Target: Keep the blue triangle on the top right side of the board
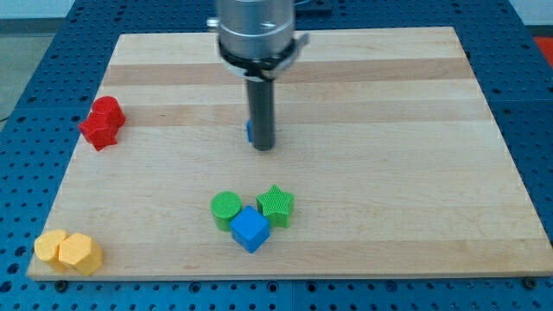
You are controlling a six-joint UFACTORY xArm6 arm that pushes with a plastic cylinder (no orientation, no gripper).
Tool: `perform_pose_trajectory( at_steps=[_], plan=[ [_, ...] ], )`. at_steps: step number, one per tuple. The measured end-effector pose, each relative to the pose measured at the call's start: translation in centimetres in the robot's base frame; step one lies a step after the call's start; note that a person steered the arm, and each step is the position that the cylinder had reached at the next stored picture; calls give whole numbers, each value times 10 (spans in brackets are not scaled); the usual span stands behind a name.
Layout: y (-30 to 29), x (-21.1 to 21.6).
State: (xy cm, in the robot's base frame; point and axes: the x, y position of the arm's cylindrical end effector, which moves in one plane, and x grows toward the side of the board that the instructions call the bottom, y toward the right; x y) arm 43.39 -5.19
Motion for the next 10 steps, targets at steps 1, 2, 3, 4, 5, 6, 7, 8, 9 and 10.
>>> perform_pose_trajectory(
  at_steps=[1, 2, 3, 4, 5, 6, 7, 8, 9, 10],
  plan=[
    [-11, -48],
    [-12, -71],
    [-40, -66],
    [-80, -83],
    [-80, -106],
    [-38, -107],
    [38, -113],
    [51, -134],
    [31, -126],
    [-13, -109]
  ],
)
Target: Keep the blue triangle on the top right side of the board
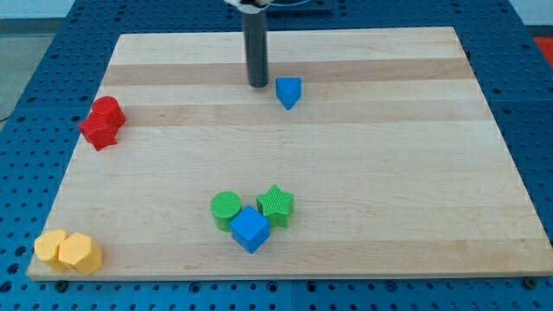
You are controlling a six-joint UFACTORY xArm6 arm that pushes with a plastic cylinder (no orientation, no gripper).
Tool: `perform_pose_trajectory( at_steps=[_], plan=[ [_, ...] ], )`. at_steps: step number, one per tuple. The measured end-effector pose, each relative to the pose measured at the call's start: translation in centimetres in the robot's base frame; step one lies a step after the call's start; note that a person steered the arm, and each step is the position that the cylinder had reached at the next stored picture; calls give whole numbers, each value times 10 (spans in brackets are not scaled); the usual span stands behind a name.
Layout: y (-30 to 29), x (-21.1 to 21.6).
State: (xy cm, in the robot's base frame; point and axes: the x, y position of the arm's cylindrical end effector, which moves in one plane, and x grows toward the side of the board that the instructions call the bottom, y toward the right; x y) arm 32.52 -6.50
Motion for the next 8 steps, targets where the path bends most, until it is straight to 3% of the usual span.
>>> perform_pose_trajectory(
  at_steps=[1, 2, 4, 5, 7, 8],
  plan=[
    [-19, 31],
    [0, 52],
    [124, 3],
    [148, -22],
    [82, 8],
    [49, -1]
  ],
)
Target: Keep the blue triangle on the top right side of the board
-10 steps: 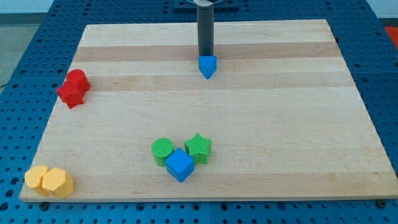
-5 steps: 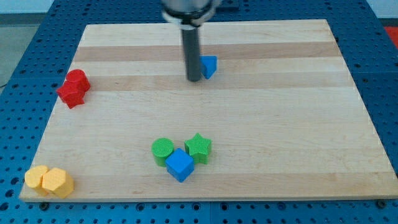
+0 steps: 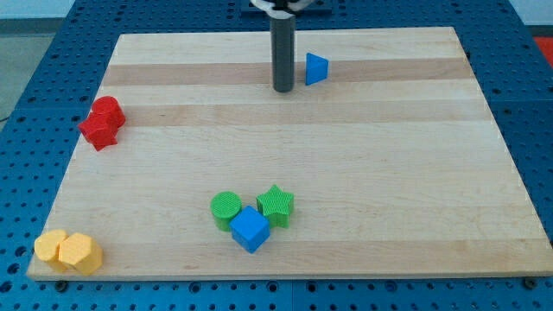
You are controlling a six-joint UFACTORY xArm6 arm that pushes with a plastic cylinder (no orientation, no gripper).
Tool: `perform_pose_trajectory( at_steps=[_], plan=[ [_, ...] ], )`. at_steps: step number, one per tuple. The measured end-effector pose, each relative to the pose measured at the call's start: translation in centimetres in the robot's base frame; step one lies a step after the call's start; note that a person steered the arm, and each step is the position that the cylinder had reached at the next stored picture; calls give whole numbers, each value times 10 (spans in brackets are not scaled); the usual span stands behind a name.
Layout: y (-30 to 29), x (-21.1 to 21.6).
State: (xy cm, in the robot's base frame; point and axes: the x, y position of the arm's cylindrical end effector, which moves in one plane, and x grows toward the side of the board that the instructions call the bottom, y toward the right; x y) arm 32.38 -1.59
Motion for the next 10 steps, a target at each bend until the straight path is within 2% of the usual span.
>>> perform_pose_trajectory(
  at_steps=[2, 5, 7, 8, 9, 10],
  plan=[
    [82, -28],
    [96, -12],
    [187, -43],
    [178, -34],
    [128, -29],
    [92, -43]
  ],
)
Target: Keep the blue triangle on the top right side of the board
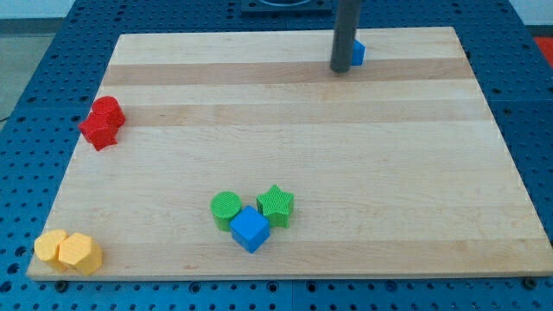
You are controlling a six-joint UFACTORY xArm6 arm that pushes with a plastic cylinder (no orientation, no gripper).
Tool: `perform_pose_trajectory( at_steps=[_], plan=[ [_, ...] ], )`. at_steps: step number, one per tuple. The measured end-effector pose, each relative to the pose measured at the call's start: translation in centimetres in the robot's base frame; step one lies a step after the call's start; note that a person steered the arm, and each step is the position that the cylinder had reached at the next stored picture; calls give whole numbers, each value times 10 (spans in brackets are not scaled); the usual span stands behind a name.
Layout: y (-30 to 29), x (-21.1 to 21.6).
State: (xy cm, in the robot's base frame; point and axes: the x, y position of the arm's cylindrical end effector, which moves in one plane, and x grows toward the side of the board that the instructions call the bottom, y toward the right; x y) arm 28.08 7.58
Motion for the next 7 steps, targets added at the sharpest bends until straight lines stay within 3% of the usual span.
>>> perform_pose_trajectory(
  at_steps=[3, 5, 7],
  plan=[
    [2, -27],
    [80, -35],
    [58, -14]
  ],
)
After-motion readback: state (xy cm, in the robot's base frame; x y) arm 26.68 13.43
